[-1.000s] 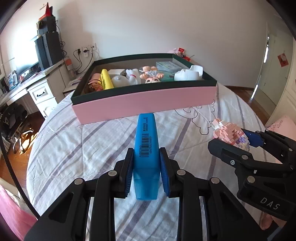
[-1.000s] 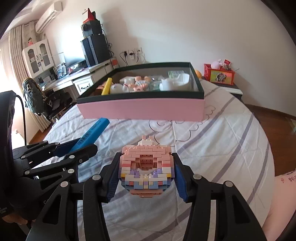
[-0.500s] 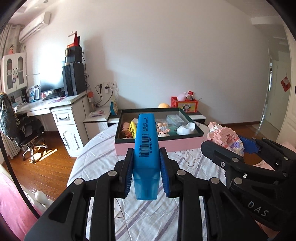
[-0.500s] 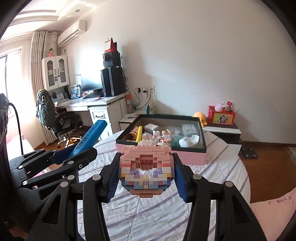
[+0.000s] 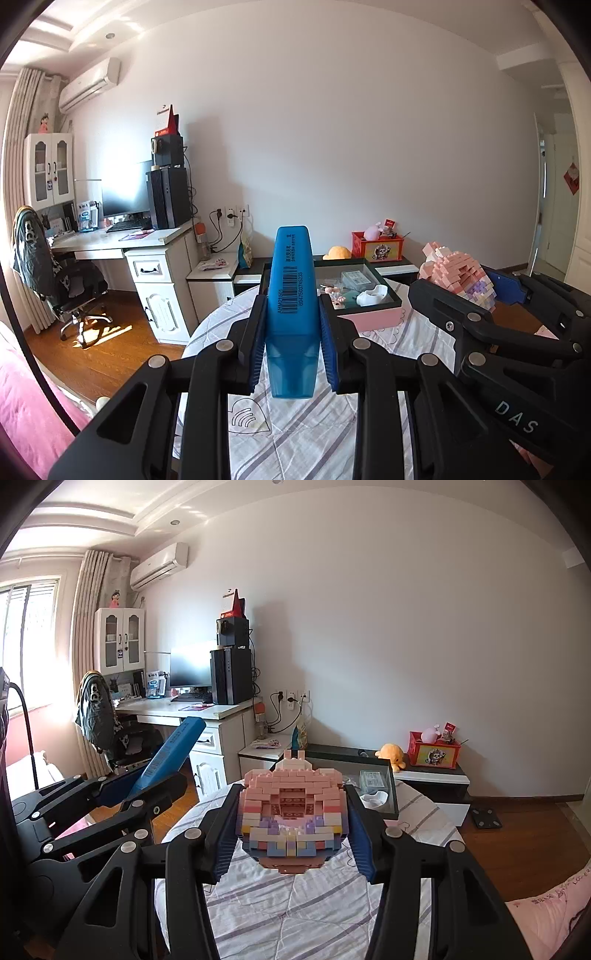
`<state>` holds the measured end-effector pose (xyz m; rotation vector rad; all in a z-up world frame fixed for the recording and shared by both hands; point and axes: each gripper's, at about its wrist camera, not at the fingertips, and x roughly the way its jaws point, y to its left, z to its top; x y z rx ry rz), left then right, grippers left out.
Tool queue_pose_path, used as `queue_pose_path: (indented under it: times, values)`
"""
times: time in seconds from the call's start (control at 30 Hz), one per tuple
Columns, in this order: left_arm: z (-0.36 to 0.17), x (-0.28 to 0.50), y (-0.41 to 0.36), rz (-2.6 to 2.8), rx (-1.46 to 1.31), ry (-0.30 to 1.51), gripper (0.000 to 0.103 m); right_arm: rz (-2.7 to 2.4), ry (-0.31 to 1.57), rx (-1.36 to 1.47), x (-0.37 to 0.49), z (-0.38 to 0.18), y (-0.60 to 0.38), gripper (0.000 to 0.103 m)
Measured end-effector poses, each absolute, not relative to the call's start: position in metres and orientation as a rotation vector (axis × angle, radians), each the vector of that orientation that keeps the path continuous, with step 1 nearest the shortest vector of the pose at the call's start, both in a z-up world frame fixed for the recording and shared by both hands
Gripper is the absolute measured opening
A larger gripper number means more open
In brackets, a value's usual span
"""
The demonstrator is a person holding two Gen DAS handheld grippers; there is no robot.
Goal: Organize rigid objects
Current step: 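Lift the blue highlighter and block donut and carry them over the pink box, then lower the highlighter and donut into the pink box and open both tools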
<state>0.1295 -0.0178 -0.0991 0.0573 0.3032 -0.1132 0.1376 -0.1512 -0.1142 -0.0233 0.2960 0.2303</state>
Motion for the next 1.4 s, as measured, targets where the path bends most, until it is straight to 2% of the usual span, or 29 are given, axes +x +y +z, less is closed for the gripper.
queue_pose_path:
  times: [0.27, 0.57, 0.77, 0.97, 1.2, 1.4]
  values:
    - [-0.091, 0.125, -0.015, -0.104, 0.07, 0.279, 0.027, 0.232, 0.283, -0.029, 0.133, -0.109, -0.148, 0.054]
    - [-0.088, 0.167, -0.027, -0.094, 0.108, 0.272, 0.027, 0.222, 0.284, -0.041, 0.169, -0.106, -0.154, 0.054]
    - [-0.088, 0.233, -0.037, -0.093, 0.155, 0.291, 0.027, 0.222, 0.302, -0.067, 0.23, -0.104, -0.157, 0.054]
    - [-0.099, 0.333, -0.05, -0.127, 0.193, 0.384, 0.027, 0.202, 0.362, -0.094, 0.319, -0.111, -0.163, 0.054]
    - [-0.146, 0.442, -0.062, -0.158, 0.181, 0.558, 0.027, 0.194, 0.505, -0.091, 0.417, -0.153, -0.171, 0.054]
    - [-0.192, 0.501, -0.064, -0.144, 0.18, 0.682, 0.027, 0.223, 0.645, -0.094, 0.474, -0.194, -0.167, 0.054]
